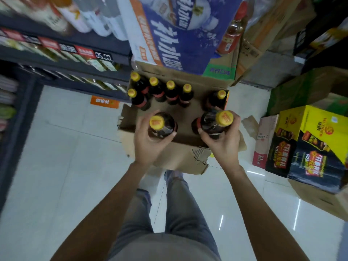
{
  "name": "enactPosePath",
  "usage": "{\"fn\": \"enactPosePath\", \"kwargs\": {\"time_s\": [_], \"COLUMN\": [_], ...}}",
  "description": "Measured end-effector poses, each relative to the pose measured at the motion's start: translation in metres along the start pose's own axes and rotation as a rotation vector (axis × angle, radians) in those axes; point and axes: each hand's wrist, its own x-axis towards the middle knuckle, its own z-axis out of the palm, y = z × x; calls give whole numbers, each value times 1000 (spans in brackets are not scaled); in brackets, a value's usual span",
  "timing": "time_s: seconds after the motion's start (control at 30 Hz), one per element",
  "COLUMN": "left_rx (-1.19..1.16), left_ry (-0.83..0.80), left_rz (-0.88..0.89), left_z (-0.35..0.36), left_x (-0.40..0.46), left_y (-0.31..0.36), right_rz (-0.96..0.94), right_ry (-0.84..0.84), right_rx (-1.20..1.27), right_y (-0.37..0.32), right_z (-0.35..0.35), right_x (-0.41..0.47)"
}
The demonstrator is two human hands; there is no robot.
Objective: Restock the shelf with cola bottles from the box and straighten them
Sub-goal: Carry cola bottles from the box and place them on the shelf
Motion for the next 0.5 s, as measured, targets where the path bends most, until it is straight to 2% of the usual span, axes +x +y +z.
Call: {"fn": "enactPosePath", "kwargs": {"time_s": [0.1,0.23,0.5], "left_rx": [-73,-149,-362], "left_ry": [73,206,612], "left_rz": [-59,-175,-465], "left_z": [-59,-123,-237], "left_x": [-18,-49,-152], "left_y": [8,8,-43], "right_rz": [-67,-111,-54], "right_ry": [-95,-304,-763], "right_rx": [15,41,124], "right_y": [-36,-66,-116], "right_z": [16,59,194], "right_x": [-14,-35,-120]}}
